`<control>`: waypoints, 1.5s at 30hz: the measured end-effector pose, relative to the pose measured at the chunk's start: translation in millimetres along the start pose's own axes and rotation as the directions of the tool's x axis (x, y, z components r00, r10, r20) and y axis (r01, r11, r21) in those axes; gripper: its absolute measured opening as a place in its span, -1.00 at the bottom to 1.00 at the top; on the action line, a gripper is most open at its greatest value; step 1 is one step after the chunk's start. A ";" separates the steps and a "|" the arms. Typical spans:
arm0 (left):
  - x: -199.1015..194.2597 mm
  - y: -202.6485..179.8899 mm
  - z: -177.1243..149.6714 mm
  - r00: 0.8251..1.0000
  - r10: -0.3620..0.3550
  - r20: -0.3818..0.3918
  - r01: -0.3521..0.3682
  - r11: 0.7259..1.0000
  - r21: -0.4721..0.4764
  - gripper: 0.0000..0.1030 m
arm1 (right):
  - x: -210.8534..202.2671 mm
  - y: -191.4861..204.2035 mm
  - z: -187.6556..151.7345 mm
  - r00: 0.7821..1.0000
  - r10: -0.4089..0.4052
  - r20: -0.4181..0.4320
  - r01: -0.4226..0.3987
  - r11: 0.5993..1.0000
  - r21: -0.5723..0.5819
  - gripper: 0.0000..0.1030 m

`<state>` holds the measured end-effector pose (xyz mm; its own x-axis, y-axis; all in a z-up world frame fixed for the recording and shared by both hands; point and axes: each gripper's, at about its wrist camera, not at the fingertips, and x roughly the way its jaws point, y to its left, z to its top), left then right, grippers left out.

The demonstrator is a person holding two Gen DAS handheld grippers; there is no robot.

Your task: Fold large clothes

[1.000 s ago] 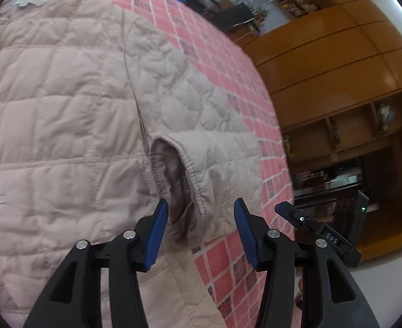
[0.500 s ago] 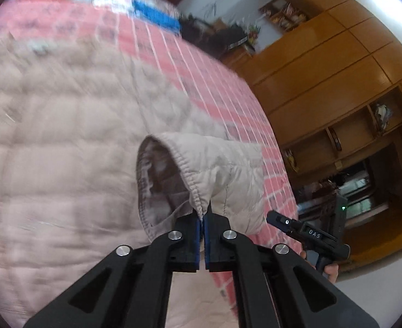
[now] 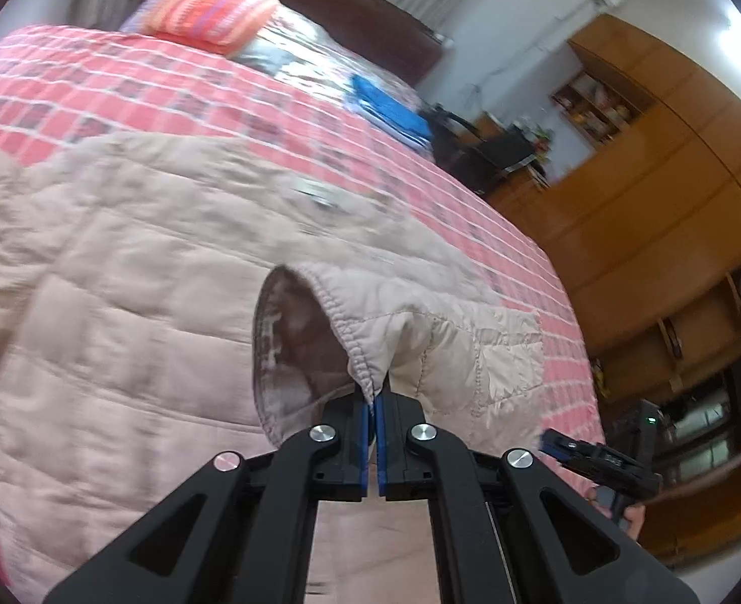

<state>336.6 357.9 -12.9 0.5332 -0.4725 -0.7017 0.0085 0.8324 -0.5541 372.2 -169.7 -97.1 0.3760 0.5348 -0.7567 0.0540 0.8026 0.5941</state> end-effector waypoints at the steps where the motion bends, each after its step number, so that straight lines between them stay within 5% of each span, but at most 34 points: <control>1: -2.4 11.6 2.6 1.000 0.015 0.006 -0.015 1.000 -0.015 -0.97 | 5.4 6.3 2.4 1.000 0.000 -0.009 0.000 1.000 -0.007 0.13; 3: -6.6 29.1 6.3 0.999 0.032 0.013 -0.032 0.999 -0.037 -0.97 | 13.8 15.5 7.6 1.000 -0.001 -0.022 0.001 1.000 -0.021 0.09; 7: -1.0 64.7 11.6 0.998 0.070 -0.002 -0.070 0.994 -0.086 -0.97 | 29.9 33.7 11.4 0.998 -0.010 -0.058 0.007 0.999 -0.045 -0.31; 11: 13.7 91.3 9.0 0.996 0.082 -0.044 -0.086 0.991 -0.102 -0.97 | 41.0 45.5 9.1 0.992 -0.108 -0.064 0.102 0.990 -0.096 -0.45; 19: 35.1 104.6 0.1 0.992 0.097 -0.086 -0.107 0.987 -0.116 -0.86 | 50.8 59.5 4.5 0.964 -0.259 -0.060 0.247 0.957 -0.152 -0.45; 25: -0.1 103.6 -1.8 0.996 0.072 -0.057 -0.080 0.985 -0.154 -0.23 | 20.0 83.6 3.7 0.953 -0.302 0.012 0.299 0.936 -0.184 -0.36; 28: -19.3 93.0 -4.4 0.996 0.081 -0.026 -0.083 0.989 -0.126 -0.23 | -7.8 101.1 -0.5 0.955 -0.285 0.087 0.297 0.929 -0.219 -0.36; 34: -12.7 69.1 -7.8 0.991 0.132 -0.029 -0.133 0.988 -0.072 -0.22 | 17.6 149.8 -11.2 0.982 -0.190 -0.019 0.176 0.936 -0.305 -0.36; 41: 17.3 67.0 -10.2 0.967 0.243 -0.074 -0.247 0.968 -0.041 -0.23 | 83.7 171.8 -16.1 0.957 -0.270 -0.105 0.222 0.918 -0.330 -0.36; 45: 30.8 78.7 -12.7 0.965 0.240 -0.108 -0.246 0.968 -0.049 -0.23 | 106.9 160.3 -18.9 0.944 -0.308 -0.122 0.255 0.911 -0.325 -0.39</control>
<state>343.0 405.2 -83.9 0.4250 -0.2873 -0.8584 -0.1648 0.9079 -0.3855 403.6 21.1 -87.9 0.2258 0.2898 -0.9301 -0.1553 0.9532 0.2593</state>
